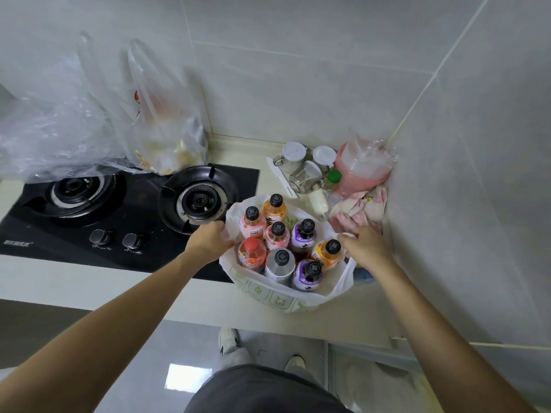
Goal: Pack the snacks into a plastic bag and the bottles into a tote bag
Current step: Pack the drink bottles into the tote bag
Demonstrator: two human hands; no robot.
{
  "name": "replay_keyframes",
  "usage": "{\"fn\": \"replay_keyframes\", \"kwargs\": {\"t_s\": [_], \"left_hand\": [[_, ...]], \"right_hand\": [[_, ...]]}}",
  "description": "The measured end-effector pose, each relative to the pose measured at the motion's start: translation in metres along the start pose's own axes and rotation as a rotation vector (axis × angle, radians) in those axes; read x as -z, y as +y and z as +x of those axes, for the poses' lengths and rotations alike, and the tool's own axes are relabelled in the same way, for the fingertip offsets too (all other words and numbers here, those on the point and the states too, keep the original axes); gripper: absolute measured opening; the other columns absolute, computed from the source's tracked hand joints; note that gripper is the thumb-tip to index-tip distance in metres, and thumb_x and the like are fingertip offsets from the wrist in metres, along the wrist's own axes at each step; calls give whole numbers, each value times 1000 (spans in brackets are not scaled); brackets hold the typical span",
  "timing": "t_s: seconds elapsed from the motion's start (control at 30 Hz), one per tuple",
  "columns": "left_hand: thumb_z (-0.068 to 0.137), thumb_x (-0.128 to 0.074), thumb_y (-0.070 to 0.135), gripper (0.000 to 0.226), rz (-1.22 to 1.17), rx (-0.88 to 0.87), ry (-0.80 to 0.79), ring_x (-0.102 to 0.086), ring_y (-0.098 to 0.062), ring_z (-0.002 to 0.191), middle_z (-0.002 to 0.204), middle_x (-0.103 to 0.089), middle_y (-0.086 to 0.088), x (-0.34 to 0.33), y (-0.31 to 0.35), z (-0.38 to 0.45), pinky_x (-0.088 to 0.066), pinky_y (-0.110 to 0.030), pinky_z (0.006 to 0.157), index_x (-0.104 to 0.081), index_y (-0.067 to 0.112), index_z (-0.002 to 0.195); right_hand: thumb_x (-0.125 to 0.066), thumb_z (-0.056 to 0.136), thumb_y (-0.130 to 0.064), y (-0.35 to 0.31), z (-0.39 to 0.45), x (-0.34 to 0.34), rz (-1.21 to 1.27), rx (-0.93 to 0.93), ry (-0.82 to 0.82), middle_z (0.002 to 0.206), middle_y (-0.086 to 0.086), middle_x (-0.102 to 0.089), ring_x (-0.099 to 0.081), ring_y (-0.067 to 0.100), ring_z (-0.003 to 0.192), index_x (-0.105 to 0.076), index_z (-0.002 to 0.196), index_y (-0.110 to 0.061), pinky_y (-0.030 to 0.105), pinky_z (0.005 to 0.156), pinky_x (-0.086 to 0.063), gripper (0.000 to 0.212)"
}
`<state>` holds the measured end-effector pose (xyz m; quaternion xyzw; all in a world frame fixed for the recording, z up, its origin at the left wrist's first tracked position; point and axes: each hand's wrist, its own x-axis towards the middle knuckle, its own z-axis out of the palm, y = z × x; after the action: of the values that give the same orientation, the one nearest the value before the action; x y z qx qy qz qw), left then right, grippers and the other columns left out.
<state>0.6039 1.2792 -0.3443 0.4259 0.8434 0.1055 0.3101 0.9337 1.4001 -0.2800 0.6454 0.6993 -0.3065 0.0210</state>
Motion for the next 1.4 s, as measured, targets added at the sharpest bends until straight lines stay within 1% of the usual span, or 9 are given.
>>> {"fn": "replay_keyframes", "kwargs": {"t_s": [0.07,0.13,0.17,0.43,0.53,0.6,0.73,0.87,1.4], "left_hand": [[85,-73,33,28,-63,-11,40,-56,-20,71,77,-60,-3,1,4,1,-41,-31,58,-53,15,77],[87,-72,32,30,-134,-48,84,-52,-19,66,72,-56,-1,5,8,0,-37,-30,56,-52,14,74],[89,-70,31,30,-168,-68,111,-50,-18,65,70,-56,-1,9,11,-1,-37,-31,55,-52,14,73],[101,-56,36,26,-176,-216,334,-63,-19,72,76,-67,1,42,30,-1,-50,-39,64,-62,15,87],[103,-55,35,34,-57,-278,500,-59,-21,64,67,-61,1,58,38,-5,-45,-38,57,-62,11,79],[103,-56,35,37,-182,-310,534,-58,-18,61,65,-61,0,71,51,-10,-46,-35,58,-61,10,75],[103,-59,28,33,-796,-281,235,-51,-15,51,63,-55,-5,86,96,-29,-54,-35,58,-65,-1,89],[105,-55,26,26,-1034,-296,178,-38,-13,45,58,-47,1,112,145,-41,-40,-26,47,-63,8,87],[106,-53,20,26,-1076,-411,282,-28,-10,44,52,-40,9,151,191,-66,-25,-19,43,-56,8,83]], "right_hand": [[-50,73,-41,8,3,-3,155,-72,-21,79,-1,-77,-72,28,79,-67,109,-59,42,79,-60,44],[-52,76,-30,10,-1,0,317,-118,75,63,7,-69,-68,34,65,-68,65,-32,36,67,-54,20],[-53,79,-28,9,-4,1,397,-135,106,60,7,-67,-66,33,63,-64,61,-22,37,63,-50,22],[-60,101,-16,-25,-5,21,1128,-149,43,60,2,-56,-54,13,50,-62,81,-8,29,55,-54,22],[-59,100,-13,-29,-5,20,1161,-90,62,59,3,-54,-49,16,51,-61,76,-8,28,51,-49,25],[-58,100,-13,-28,-6,18,1155,-44,96,58,3,-53,-47,17,51,-61,74,-10,30,52,-45,27],[-57,100,-12,-29,-9,18,1133,75,139,58,3,-52,-42,18,48,-61,74,-10,33,54,-36,27],[-55,102,-14,-47,-12,43,1164,161,204,62,2,-53,-41,16,47,-60,75,-14,27,44,-32,28],[-52,104,-7,-127,-30,100,1084,419,201,57,3,-48,-35,10,40,-59,81,2,18,40,-22,25]]}}
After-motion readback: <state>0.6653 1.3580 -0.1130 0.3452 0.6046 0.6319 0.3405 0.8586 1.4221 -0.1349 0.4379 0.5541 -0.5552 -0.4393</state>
